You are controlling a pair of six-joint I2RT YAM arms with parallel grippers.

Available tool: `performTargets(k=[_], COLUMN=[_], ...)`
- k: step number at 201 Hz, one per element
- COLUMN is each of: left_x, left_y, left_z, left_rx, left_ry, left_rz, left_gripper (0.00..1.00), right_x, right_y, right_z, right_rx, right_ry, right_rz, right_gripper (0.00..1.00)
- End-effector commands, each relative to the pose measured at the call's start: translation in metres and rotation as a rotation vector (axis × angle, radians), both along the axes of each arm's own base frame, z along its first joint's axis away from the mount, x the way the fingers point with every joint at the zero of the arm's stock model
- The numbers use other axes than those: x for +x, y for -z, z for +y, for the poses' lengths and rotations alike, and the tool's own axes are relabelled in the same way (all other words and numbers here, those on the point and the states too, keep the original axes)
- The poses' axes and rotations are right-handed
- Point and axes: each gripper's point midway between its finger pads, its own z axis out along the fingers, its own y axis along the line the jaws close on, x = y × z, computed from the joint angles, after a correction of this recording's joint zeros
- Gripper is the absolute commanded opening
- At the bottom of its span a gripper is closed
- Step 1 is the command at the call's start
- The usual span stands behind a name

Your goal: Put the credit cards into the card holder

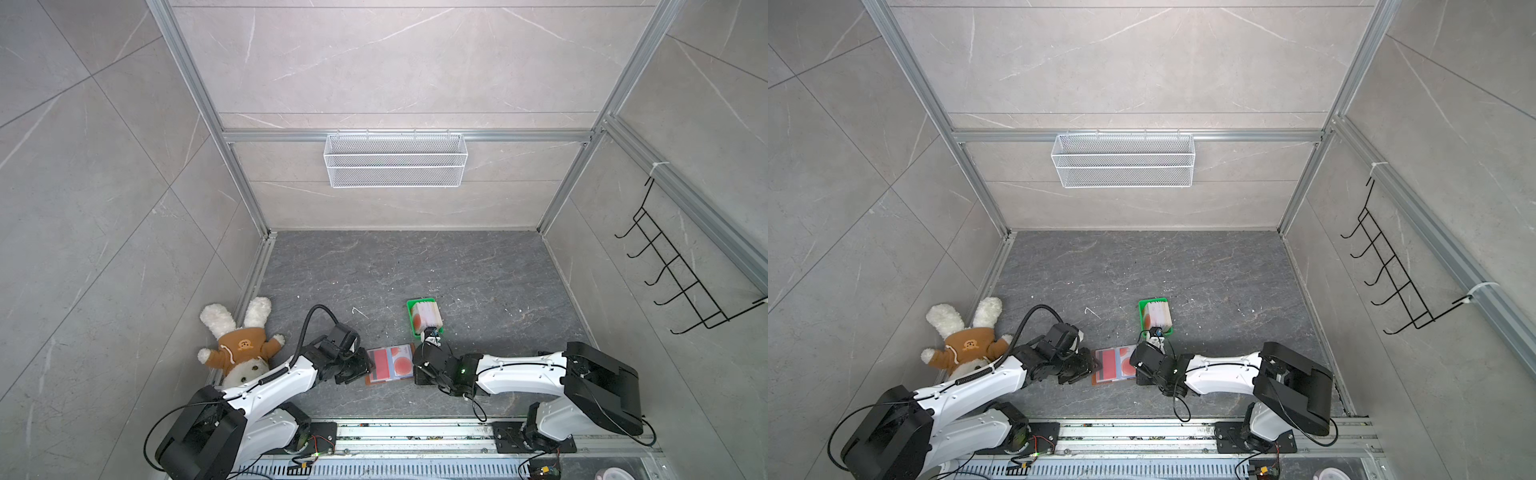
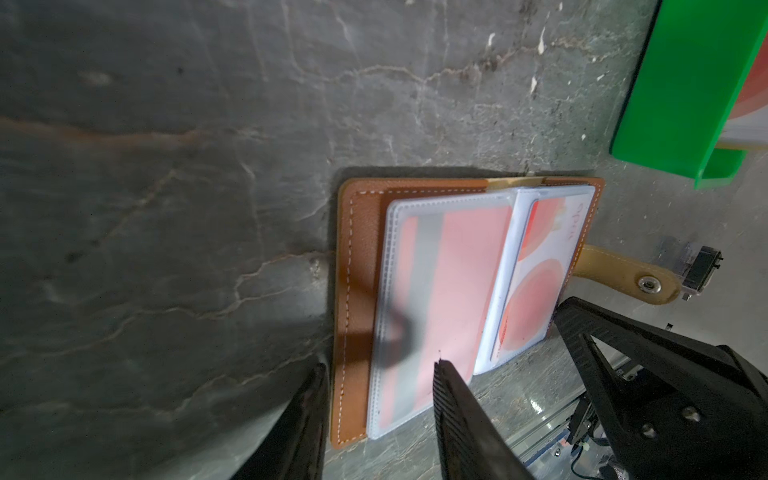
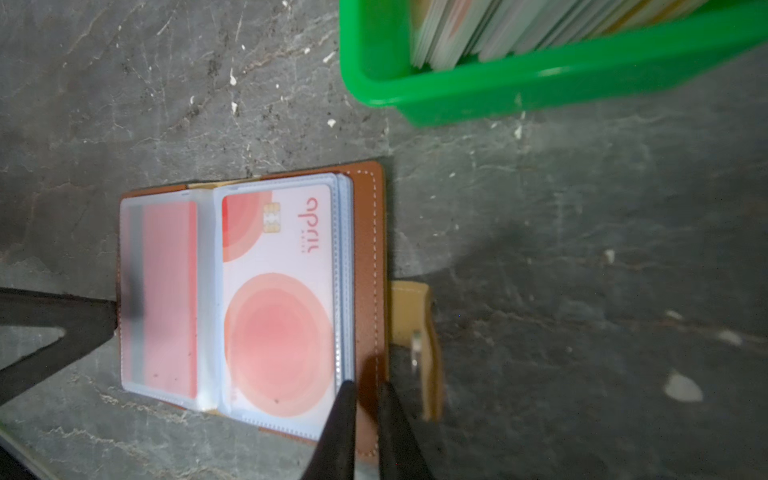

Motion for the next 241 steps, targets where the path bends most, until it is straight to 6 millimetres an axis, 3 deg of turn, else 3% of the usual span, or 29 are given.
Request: performTargets(k=[1, 41, 82, 125, 149, 241], left_x=[-0.005, 0.001, 0.009, 0.012, 0.014, 0.018], left_y=[0.002, -0.009, -0.043, -0.066, -0.072, -0.083], left_z=[-0.001, -0.014, -0.037, -0.045, -0.048, -0.094], left_rx=[-0.021, -0.077, -0.200, -0.252, -0.279, -0.404], left_ry=[0.008, 0.046, 0.113, 0.132, 0.131, 0.197], left_rz=[0.020, -0.006, -0.073, -0.121, -0.135, -0.188], left_gripper=[0.44, 0.44, 0.42, 0.41, 0.41, 0.47], right_x=[0.001, 0.001, 0.000, 0.001, 0.000, 0.000], right_y=[0.005, 0.007, 0.009, 0.010, 0.011, 0.004], right_z=[0.000, -0.001, -0.003, -0.004, -0.004, 0.002], right_rx=[-0.012, -0.018, -0.024, -0.025, -0.027, 0.045], right_ry=[0.019, 0.016, 0.020, 0.029, 0.028, 0.032], right_rz=[0.016, 0.022, 0.025, 0.025, 0.026, 0.026], right_gripper=[0.15, 0.15, 0.14, 0.14, 0.13, 0.13])
